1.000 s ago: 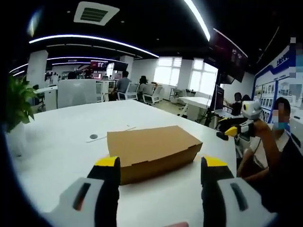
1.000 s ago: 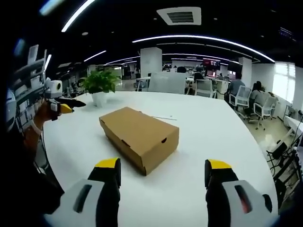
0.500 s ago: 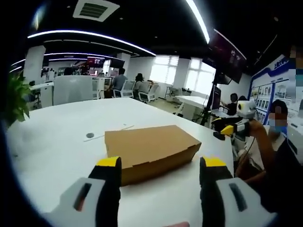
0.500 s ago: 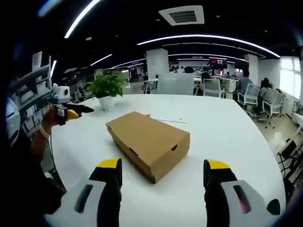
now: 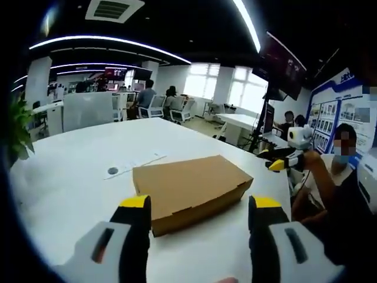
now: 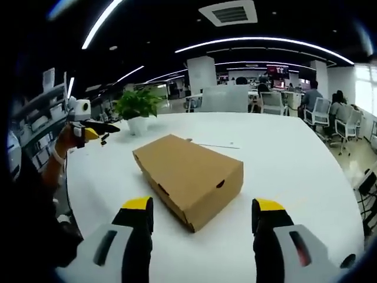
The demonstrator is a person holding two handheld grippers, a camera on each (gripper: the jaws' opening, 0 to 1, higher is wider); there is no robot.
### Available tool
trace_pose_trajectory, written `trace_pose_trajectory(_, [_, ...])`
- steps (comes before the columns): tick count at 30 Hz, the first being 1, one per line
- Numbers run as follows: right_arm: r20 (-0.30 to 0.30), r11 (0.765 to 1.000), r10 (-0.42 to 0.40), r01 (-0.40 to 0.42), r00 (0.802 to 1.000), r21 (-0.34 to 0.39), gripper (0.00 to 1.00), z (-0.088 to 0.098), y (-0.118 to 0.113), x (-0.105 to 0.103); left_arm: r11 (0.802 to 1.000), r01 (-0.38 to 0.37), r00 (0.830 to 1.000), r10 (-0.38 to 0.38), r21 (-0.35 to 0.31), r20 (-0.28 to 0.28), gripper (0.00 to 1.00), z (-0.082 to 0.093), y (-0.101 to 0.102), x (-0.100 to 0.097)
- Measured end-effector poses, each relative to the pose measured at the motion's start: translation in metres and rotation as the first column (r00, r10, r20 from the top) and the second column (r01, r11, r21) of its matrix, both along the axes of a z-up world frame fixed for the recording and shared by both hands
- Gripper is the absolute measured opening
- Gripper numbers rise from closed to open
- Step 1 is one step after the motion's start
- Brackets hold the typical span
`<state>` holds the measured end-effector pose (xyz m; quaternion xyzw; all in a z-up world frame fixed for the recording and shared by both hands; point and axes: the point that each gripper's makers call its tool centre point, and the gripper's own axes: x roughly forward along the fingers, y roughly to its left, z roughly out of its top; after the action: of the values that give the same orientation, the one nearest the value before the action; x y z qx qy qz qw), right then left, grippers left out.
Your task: Operate the shoe box by opening the lid, removing the specified soft item, and placing it in the target area until the item is outside and the box remains undamaged.
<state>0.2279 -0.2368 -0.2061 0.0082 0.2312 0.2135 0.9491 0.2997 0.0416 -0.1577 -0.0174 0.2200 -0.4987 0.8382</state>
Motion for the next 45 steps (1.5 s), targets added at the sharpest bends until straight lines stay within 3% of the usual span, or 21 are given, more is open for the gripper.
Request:
trace_pose_trajectory(3, [0.013, 1.000, 0.011, -0.011, 1.000, 0.013, 0.70, 0.003, 0.006, 0.008, 1.000, 0.018, 0.998, -0.019, -0.020, -0.052, 0.69, -0.003, -0.005, 0.006])
trace_pose_trajectory(6, [0.014, 0.999, 0.028, -0.028, 1.000, 0.038, 0.69, 0.005, 0.011, 0.013, 0.999, 0.025, 0.997, -0.027, -0.019, -0.070, 0.69, -0.004, -0.008, 0.012])
trace_pose_trajectory(15, [-0.004, 0.997, 0.035, -0.034, 0.999, 0.074, 0.68, 0.004, 0.016, 0.027, 0.997, 0.024, 0.995, -0.016, 0.077, -0.095, 0.69, -0.021, -0.005, 0.037])
trace_pose_trajectory(19, [-0.009, 0.996, 0.042, -0.041, 0.999, 0.073, 0.68, 0.003, 0.017, 0.029, 0.996, 0.014, 0.994, -0.004, 0.086, -0.113, 0.69, -0.026, -0.001, 0.046])
trace_pose_trajectory(27, [-0.061, 0.997, 0.036, -0.032, 0.997, 0.068, 0.67, -0.013, 0.005, 0.036, 0.997, 0.015, 0.993, -0.006, 0.078, -0.116, 0.69, -0.027, 0.001, 0.043])
trace_pose_trajectory(31, [-0.086, 0.999, 0.023, -0.020, 0.996, 0.032, 0.66, -0.025, -0.001, 0.043, 0.997, 0.018, 0.993, -0.009, 0.072, -0.115, 0.69, -0.026, 0.000, 0.042])
trace_pose_trajectory(36, [-0.102, 0.999, 0.023, -0.018, 0.995, 0.051, 0.65, -0.029, -0.002, 0.046, 0.998, 0.018, 0.993, -0.011, 0.067, -0.114, 0.69, -0.024, 0.001, 0.042])
trace_pose_trajectory(39, [-0.135, 0.994, -0.007, 0.021, 0.991, 0.104, 0.63, -0.041, -0.006, 0.062, 0.999, 0.016, 0.995, -0.011, 0.049, -0.101, 0.69, -0.017, 0.001, 0.039])
trace_pose_trajectory(42, [-0.164, 0.998, -0.047, 0.051, 0.985, 0.022, 0.64, -0.056, -0.020, 0.065, 1.000, 0.013, 0.994, -0.010, 0.022, -0.109, 0.69, -0.015, -0.002, 0.041])
trace_pose_trajectory(43, [-0.149, 0.996, -0.048, 0.059, 0.988, 0.068, 0.64, -0.052, -0.016, 0.067, 1.000, 0.013, 0.993, -0.011, 0.017, -0.117, 0.69, -0.015, -0.005, 0.041])
trace_pose_trajectory(45, [-0.169, 0.996, -0.037, 0.051, 0.985, 0.074, 0.63, -0.054, -0.018, 0.063, 1.000, 0.018, 0.993, -0.016, 0.018, -0.117, 0.69, -0.014, -0.009, 0.039])
